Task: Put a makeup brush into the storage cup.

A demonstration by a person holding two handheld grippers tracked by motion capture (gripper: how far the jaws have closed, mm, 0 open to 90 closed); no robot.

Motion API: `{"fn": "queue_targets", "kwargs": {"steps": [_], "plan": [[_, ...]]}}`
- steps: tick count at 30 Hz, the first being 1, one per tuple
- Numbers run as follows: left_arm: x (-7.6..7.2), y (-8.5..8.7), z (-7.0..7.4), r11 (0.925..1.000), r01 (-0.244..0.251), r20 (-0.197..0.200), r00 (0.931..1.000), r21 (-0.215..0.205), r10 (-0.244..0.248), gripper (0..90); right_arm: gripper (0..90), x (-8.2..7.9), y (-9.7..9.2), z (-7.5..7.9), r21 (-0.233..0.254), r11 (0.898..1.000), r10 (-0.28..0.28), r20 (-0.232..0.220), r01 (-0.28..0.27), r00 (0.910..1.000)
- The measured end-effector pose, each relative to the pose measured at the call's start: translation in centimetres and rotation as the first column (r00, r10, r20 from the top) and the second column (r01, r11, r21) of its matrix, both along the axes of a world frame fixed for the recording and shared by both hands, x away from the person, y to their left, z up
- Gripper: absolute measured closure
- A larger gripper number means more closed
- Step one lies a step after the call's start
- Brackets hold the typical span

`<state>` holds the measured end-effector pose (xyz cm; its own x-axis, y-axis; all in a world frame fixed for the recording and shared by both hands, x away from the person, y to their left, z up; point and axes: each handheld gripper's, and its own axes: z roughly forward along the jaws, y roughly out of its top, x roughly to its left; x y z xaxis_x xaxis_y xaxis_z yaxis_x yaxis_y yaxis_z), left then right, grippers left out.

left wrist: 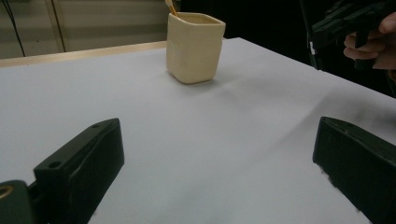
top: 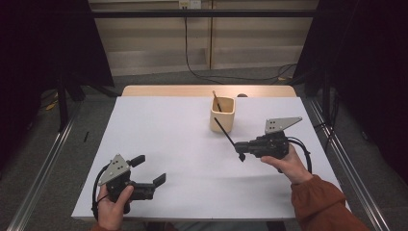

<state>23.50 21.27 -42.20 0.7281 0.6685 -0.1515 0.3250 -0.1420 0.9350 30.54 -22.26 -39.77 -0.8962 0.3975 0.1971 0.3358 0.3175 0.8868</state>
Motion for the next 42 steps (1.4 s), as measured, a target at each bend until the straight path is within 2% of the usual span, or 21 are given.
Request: {"fn": "queue_targets", "kwargs": {"steps": [13,22,25,31,33,38,42], "plan": [[0.6,-0.7,0.3,0.9998,0.022,0.002,0.9998,0.000,-0.022,2.0,85.7,-0.3,0.8,0.4,-0.042,0.997,0.066,-0.014,-0.067,0.9977],[1.4,-1.2,0.8,0.9989,0.047,0.011,0.9988,0.001,-0.047,2.0,85.7,-0.1,1.8,0.3,-0.094,0.989,0.113,-0.027,-0.115,0.9932],[1.6,-1.6,0.9,0.9982,0.060,0.013,0.9981,-0.005,-0.060,2.0,85.6,0.0,2.4,0.5,-0.136,0.980,0.140,-0.039,-0.144,0.9894],[1.8,-2.2,1.1,0.9964,0.085,0.015,0.9963,0.000,-0.085,1.9,85.7,0.2,3.3,0.6,-0.222,0.953,0.195,-0.071,-0.206,0.9783],[1.9,-2.3,1.2,0.9957,0.093,0.018,0.9955,0.004,-0.093,1.9,85.7,0.2,3.5,0.7,-0.234,0.946,0.212,-0.071,-0.223,0.9747],[2.2,-2.4,1.5,0.9951,0.099,0.021,0.9949,0.006,-0.099,1.9,85.7,0.3,3.9,0.9,-0.250,0.938,0.230,-0.072,-0.241,0.9705],[2.3,-2.3,1.5,0.9948,0.101,0.014,0.9947,0.008,-0.101,2.0,85.6,0.3,4.4,0.6,-0.290,0.918,0.251,-0.099,-0.269,0.9630]]}}
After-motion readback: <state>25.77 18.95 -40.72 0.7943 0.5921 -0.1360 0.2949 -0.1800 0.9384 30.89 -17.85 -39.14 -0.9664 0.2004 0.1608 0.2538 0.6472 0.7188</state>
